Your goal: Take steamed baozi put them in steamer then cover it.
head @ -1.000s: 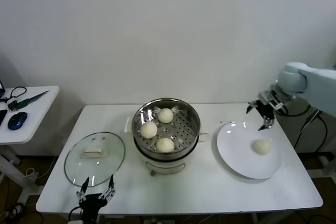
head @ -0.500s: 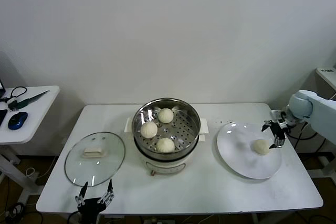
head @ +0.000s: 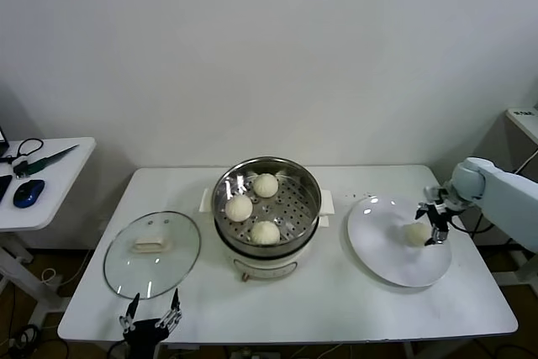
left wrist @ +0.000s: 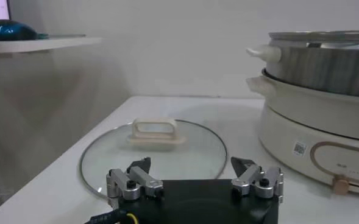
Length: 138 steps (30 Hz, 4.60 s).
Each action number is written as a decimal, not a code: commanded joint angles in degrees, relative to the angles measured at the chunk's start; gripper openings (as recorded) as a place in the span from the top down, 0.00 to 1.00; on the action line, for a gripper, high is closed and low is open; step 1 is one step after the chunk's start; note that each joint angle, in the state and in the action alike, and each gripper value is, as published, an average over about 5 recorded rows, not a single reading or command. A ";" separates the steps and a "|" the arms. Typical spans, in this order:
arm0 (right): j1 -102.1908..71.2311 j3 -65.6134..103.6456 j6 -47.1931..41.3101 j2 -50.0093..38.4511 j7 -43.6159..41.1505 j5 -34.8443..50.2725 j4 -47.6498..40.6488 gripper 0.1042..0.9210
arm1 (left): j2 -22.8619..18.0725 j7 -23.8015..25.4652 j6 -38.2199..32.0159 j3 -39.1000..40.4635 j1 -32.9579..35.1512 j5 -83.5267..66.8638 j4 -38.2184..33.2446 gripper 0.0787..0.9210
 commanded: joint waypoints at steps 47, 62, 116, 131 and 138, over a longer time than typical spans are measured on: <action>35.51 -32.27 -32.48 24.50 21.95 46.13 37.79 0.33 | 0.87 -0.03 0.13 0.22 0.55 0.20 -2.82 0.12; 32.34 -31.84 -32.68 23.97 22.82 42.88 33.76 0.33 | 1.06 0.03 0.14 0.39 0.71 0.23 -2.55 0.12; -102.54 113.32 11.06 10.98 48.37 29.85 49.07 0.12 | 7.68 0.48 1.54 -1.51 -6.40 8.89 -3.37 0.12; -104.40 101.65 22.62 27.39 50.34 17.20 46.78 0.12 | 15.74 -14.90 0.85 -3.11 -5.61 58.41 0.45 0.12; -104.15 100.52 22.78 30.27 50.41 14.68 47.75 0.12 | 18.66 -17.78 1.67 -0.91 -9.89 77.31 12.69 0.12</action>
